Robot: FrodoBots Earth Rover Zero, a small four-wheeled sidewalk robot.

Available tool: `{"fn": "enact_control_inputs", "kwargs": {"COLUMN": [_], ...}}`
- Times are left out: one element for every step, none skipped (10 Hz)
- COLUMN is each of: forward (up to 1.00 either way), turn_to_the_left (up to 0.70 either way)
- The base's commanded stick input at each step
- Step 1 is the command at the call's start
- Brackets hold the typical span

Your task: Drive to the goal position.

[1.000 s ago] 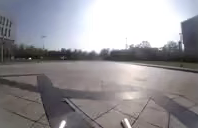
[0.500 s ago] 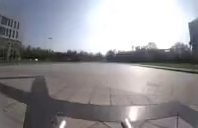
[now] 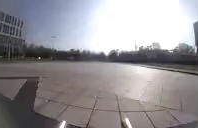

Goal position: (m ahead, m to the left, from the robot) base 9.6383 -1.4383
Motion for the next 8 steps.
{"fn": "enact_control_inputs", "kwargs": {"forward": [1.0, 1.0, 1.0, 1.0, 1.0, 1.0, 1.0, 1.0], "turn_to_the_left": [0.06, 0.08, 0.03, -0.1, -0.4, -0.4, -0.4, -0.29]}}
